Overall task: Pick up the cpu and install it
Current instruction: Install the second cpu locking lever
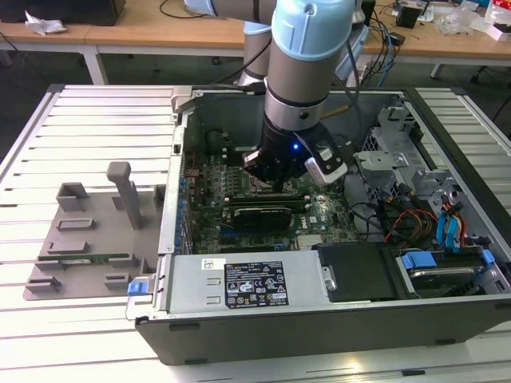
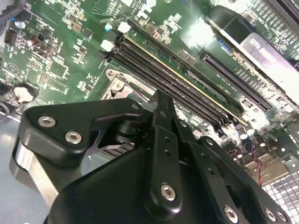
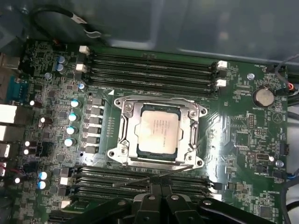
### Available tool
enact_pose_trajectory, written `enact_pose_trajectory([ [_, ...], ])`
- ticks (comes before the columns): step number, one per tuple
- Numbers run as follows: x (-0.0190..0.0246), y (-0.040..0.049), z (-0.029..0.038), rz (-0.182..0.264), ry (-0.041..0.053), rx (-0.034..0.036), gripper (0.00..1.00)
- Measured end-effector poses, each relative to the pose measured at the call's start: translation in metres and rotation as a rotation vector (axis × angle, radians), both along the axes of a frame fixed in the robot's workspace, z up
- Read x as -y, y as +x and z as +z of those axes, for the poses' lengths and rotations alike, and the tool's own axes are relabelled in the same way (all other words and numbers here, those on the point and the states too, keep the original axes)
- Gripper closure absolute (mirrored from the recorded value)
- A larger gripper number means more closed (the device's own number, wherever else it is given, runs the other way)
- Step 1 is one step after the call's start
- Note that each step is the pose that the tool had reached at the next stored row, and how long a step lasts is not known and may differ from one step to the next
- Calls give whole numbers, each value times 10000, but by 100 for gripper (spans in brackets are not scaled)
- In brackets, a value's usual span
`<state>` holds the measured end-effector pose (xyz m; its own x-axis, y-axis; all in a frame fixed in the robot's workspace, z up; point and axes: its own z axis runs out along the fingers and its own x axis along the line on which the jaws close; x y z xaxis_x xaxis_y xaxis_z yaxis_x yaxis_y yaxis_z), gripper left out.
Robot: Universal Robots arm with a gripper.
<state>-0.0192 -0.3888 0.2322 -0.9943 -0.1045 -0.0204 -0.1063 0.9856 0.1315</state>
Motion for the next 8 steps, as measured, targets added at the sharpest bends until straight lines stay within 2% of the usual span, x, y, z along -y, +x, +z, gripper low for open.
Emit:
enact_pose_trajectory([
  [4,-7,-57,-37,0,1,1,89],
  [8,-6,-63,-107,0,1,0,89],
])
